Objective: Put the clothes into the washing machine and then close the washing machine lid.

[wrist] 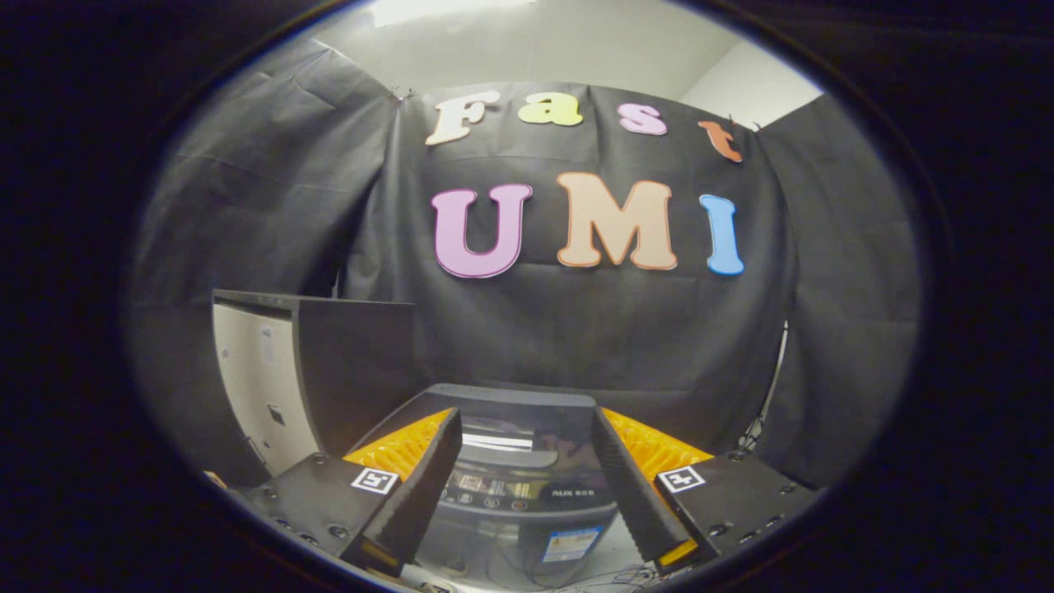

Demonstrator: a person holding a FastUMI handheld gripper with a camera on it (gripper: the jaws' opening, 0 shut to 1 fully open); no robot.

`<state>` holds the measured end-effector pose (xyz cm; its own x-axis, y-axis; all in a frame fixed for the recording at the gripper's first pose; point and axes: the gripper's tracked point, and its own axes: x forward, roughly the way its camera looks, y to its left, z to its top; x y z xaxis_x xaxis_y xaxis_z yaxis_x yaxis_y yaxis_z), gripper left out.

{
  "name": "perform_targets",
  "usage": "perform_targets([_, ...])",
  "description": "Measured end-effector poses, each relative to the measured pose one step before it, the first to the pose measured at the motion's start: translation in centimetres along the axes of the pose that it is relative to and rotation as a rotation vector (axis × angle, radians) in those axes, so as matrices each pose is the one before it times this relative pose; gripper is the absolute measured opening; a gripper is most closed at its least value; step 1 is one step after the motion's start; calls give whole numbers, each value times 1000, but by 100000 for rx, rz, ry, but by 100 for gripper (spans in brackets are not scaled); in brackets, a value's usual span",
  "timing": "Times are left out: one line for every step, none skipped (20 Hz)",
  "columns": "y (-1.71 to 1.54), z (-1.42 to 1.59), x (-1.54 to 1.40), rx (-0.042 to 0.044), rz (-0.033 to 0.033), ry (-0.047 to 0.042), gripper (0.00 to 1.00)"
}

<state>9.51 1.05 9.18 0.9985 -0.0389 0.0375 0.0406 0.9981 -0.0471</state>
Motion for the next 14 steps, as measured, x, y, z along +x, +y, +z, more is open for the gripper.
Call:
perform_targets([-385,-767,-1124,1365,-195,488,98])
perform_targets([-352,-703,-911,1700,117,235,98])
perform_targets([-269,-588,-930,1870,-137,10,98])
perform_targets([-418,-487,-795,1654,-411,-183,98])
perform_targets([-342,-525,-794,1420,-269,-204,98])
perform_targets([-298,-593,-779,1188,-465,52,98])
perform_targets([-171,-529,-508,995,-23,126,98])
perform_targets([-153,-683,-396,648,108,633,98])
perform_targets([-144,-622,-424,527,285,764,98])
perform_targets([40,-664,-423,350,471,812,98])
perform_targets([73,-641,-446,-174,746,890,98])
perform_targets([-148,-627,-329,-378,-64,1085,98])
perform_targets([-156,-613,-251,-534,-363,1134,97])
perform_targets([-93,-563,-336,-625,-106,849,97])
